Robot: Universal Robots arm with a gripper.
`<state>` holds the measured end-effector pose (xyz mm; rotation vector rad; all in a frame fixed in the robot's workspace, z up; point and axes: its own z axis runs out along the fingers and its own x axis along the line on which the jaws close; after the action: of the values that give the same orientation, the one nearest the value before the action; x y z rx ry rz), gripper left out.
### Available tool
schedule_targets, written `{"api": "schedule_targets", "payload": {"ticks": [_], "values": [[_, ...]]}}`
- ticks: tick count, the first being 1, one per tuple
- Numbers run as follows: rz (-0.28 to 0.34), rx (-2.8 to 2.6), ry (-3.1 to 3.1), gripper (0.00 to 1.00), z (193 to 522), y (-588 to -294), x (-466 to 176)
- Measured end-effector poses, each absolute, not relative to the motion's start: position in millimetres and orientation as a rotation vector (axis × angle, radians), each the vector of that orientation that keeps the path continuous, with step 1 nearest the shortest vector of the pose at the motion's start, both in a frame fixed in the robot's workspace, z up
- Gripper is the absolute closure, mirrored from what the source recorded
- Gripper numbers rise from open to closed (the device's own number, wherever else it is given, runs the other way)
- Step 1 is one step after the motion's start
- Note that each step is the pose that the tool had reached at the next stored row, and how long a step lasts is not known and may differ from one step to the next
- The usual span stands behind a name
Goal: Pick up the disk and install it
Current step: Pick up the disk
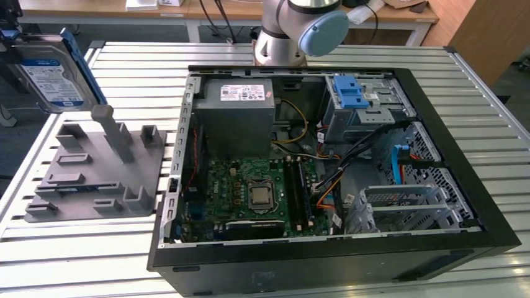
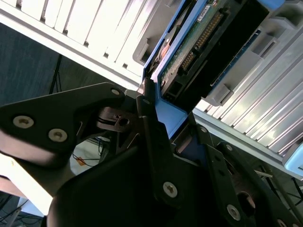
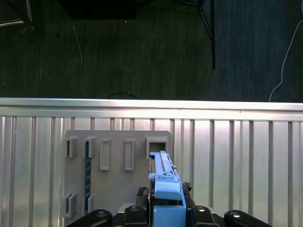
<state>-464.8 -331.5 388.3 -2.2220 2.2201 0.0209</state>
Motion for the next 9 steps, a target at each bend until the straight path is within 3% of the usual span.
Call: {"api": "schedule_targets", "payload": {"ticks": [9], "values": [[0.021, -2.222, 2.22, 0.64, 393.8, -331.5, -464.8]]}}
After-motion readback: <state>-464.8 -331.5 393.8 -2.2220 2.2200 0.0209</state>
